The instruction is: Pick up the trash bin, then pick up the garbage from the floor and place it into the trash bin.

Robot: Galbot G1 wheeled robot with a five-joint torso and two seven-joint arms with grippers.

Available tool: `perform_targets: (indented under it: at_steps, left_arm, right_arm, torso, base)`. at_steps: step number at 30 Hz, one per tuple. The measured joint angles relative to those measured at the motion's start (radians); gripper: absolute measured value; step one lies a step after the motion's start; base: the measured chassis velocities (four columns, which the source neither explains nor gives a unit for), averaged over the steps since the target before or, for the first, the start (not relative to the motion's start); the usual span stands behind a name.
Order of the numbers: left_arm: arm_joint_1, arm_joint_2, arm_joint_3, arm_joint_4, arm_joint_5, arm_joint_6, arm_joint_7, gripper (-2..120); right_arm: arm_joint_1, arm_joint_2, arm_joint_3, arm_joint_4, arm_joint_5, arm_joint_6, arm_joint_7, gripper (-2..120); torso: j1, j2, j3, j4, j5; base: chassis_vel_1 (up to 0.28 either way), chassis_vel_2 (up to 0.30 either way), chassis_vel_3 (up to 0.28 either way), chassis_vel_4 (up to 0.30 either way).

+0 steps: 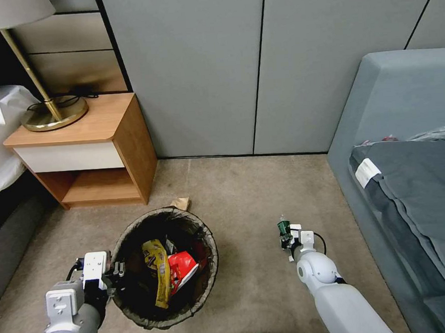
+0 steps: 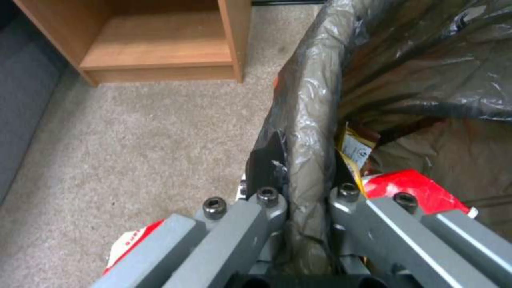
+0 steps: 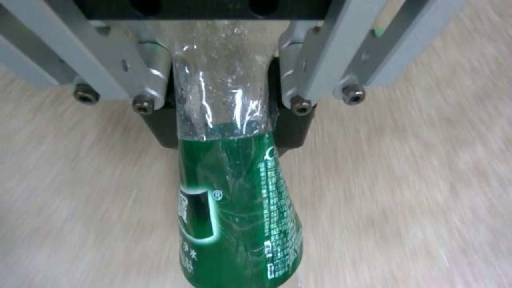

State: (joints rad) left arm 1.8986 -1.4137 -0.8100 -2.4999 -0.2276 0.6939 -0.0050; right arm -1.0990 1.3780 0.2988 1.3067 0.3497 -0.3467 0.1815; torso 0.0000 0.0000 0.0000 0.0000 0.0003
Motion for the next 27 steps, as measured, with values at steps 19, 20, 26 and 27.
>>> perform_targets:
  at_steps: [19,20,26,27]
  left_arm:
    - [0.001,0.0,0.0,0.0,0.001,0.0,0.0,1]
    - [0.001,0.0,0.0,0.0,0.001,0.0,0.0,1]
    - [0.001,0.0,0.0,0.0,0.001,0.0,0.0,1]
    - [0.001,0.0,0.0,0.0,0.001,0.0,0.0,1]
  right_arm:
    - [-0.086,-0.091,-0.123,0.776,0.039,-0.094,-0.023,22]
    - [-0.086,-0.091,-0.123,0.776,0.039,-0.094,-0.023,22]
    - [-0.053,-0.107,-0.201,0.902,0.162,-0.142,-0.122,22]
    - [-0.053,-0.107,-0.201,0.902,0.162,-0.142,-0.122,22]
  torso:
    - [0.0,0.0,0.0,0.0,-0.0004]
    - [0.0,0.0,0.0,0.0,-0.0004]
    - [0.0,0.0,0.0,-0.0001,-0.0004]
    - [0.0,0.0,0.0,-0.0001,-0.0004]
  base:
    - [0.0,0.0,0.0,0.0]
    - [0.0,0.0,0.0,0.0]
    - [0.0,0.0,0.0,0.0]
    - [0.0,0.0,0.0,0.0]
